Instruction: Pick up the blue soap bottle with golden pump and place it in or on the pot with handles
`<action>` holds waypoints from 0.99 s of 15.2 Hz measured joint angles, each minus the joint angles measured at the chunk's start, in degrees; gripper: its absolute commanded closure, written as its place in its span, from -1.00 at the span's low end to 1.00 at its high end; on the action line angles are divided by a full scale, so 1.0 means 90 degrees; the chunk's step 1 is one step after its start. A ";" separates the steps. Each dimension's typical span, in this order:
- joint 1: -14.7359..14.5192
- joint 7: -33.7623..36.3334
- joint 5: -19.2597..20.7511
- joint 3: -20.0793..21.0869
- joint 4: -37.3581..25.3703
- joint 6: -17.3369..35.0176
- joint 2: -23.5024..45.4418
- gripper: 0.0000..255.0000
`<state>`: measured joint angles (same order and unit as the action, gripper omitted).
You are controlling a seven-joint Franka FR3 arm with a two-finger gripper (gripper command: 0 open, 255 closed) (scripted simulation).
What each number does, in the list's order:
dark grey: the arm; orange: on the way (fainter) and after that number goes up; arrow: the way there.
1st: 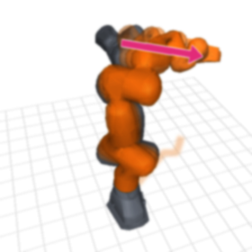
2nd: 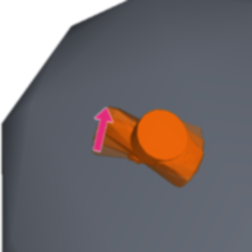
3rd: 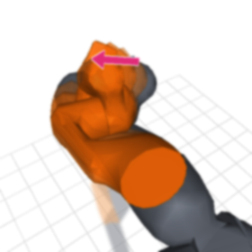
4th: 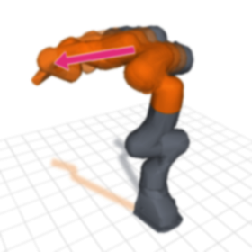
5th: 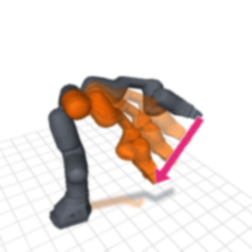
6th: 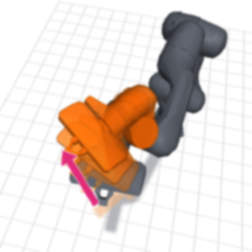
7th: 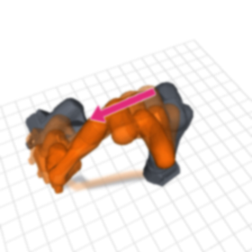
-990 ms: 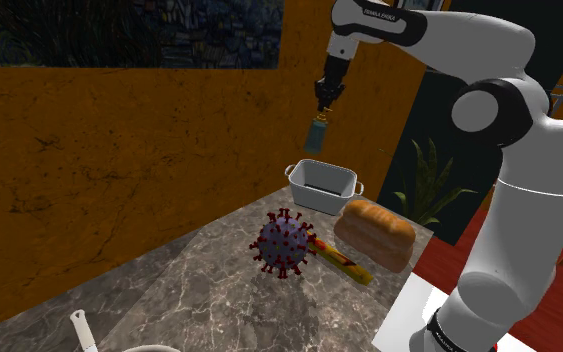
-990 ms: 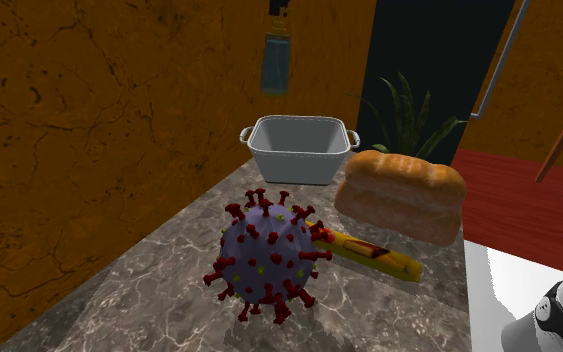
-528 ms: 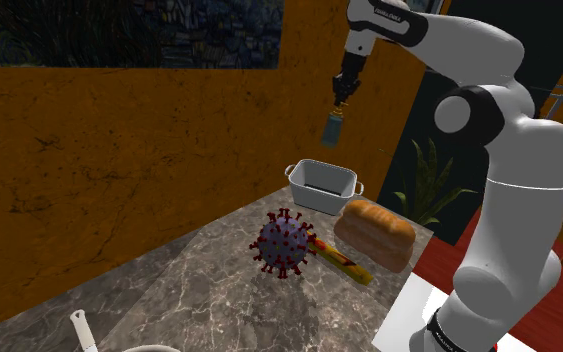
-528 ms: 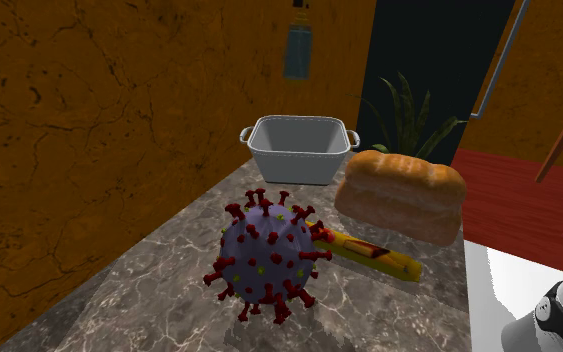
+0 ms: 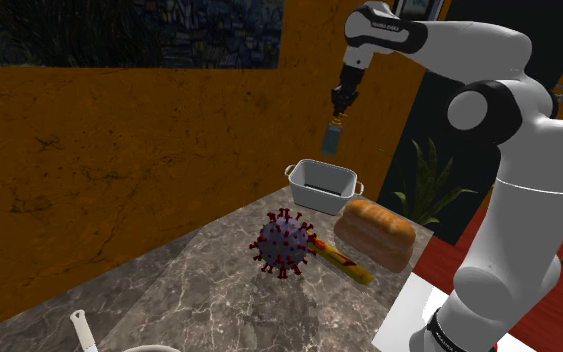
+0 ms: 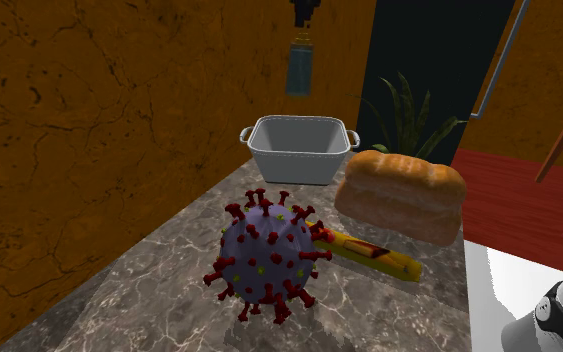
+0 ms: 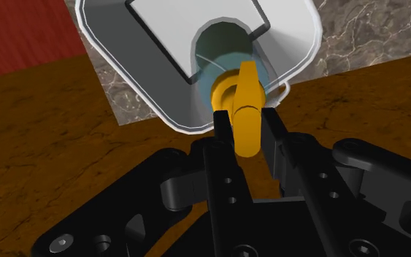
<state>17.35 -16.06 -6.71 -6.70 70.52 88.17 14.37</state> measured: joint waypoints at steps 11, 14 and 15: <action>-0.0045 -0.0082 0.0030 0.0006 0.1385 0.1092 -0.0291 1.00; -0.0061 -0.0092 0.0038 0.0011 0.1746 0.1366 -0.0380 1.00; -0.0060 -0.0109 0.0035 0.0010 0.1875 0.1485 -0.0389 1.00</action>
<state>16.81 -17.05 -6.40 -6.61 87.40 101.53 10.87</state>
